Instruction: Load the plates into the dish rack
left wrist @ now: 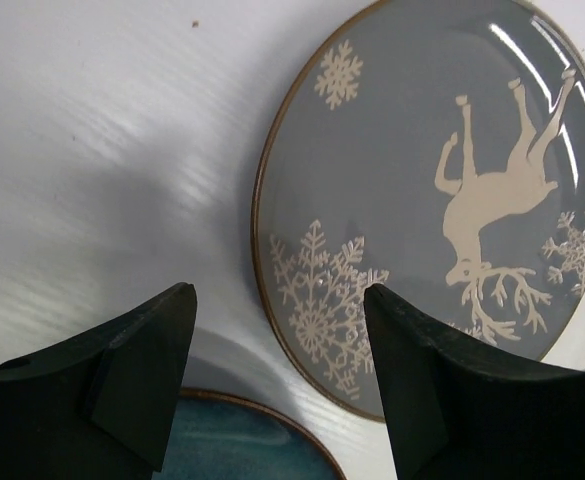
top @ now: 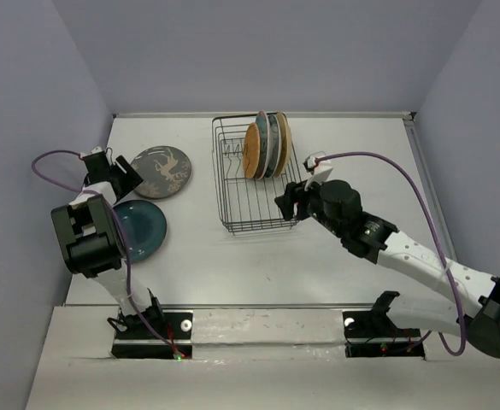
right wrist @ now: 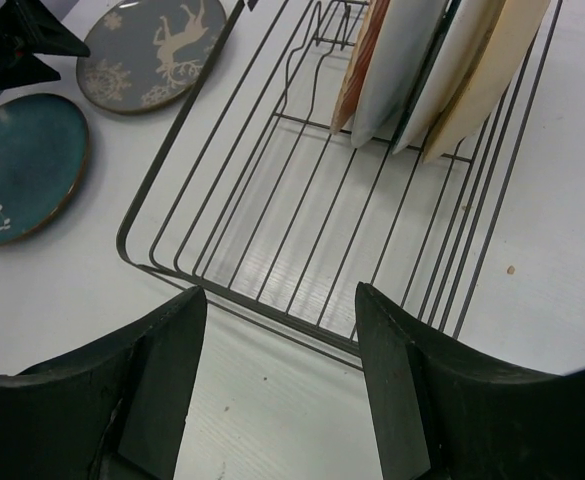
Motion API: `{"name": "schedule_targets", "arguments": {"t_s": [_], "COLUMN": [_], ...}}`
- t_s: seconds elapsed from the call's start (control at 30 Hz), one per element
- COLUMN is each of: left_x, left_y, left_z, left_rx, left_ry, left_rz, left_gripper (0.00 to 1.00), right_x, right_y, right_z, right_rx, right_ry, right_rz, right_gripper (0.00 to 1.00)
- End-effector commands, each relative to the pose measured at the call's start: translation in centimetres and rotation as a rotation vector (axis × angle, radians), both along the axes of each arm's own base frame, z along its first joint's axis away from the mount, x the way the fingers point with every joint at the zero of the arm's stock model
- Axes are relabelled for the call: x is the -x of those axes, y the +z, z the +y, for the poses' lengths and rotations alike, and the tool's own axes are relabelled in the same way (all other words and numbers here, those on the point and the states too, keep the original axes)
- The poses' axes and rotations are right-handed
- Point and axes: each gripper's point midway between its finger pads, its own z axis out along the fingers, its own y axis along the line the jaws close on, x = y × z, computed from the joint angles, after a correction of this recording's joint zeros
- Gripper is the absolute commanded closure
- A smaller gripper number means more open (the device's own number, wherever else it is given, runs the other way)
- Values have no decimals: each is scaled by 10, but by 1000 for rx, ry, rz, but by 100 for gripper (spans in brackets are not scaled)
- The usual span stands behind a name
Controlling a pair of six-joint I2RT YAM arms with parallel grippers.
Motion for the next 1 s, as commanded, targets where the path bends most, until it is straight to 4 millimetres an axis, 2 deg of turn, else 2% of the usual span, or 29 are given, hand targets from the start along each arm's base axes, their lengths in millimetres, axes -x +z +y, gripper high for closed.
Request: {"name": "schedule_targets", "arguments": {"t_s": [0.0,0.13,0.27,0.43,0.57,0.6,0.73,0.77,0.83,0.93,0.97], "left_x": [-39,-50,-58,-56,-56,-58,-57,-56,-58,-62,-63], "left_y": [33,23,5,-21,-27,-24,-21,-20,-16,2,14], "left_z": [7,7,6,7,2,2,0,-1,-4,-9,-11], "left_rx": [-12,4,45,91,144,145,155,162,178,198,206], "left_ry": [-64,-88,-106,-92,-97,-96,-78,-75,-90,-99,-107], "left_rz": [-144,-136,-109,-68,-80,-99,-134,-140,-158,-214,-250], "left_gripper": [22,25,30,36,43,47,76,91,94,94,94], "right_x": [-3,-5,-8,-11,-11,-11,-14,-14,-13,-15,-15], "right_y": [10,4,1,-6,-10,-11,-15,-17,-17,-13,-10], "right_z": [10,13,15,18,22,23,26,27,28,28,28], "right_rx": [-45,-40,-34,-29,-39,-39,-43,-39,-40,-43,-50], "right_ry": [18,19,15,13,22,23,24,26,28,21,27], "right_rz": [-32,-22,-16,-6,3,5,13,20,19,11,7], "right_gripper": [33,34,34,34,34,34,34,34,34,35,35]}}
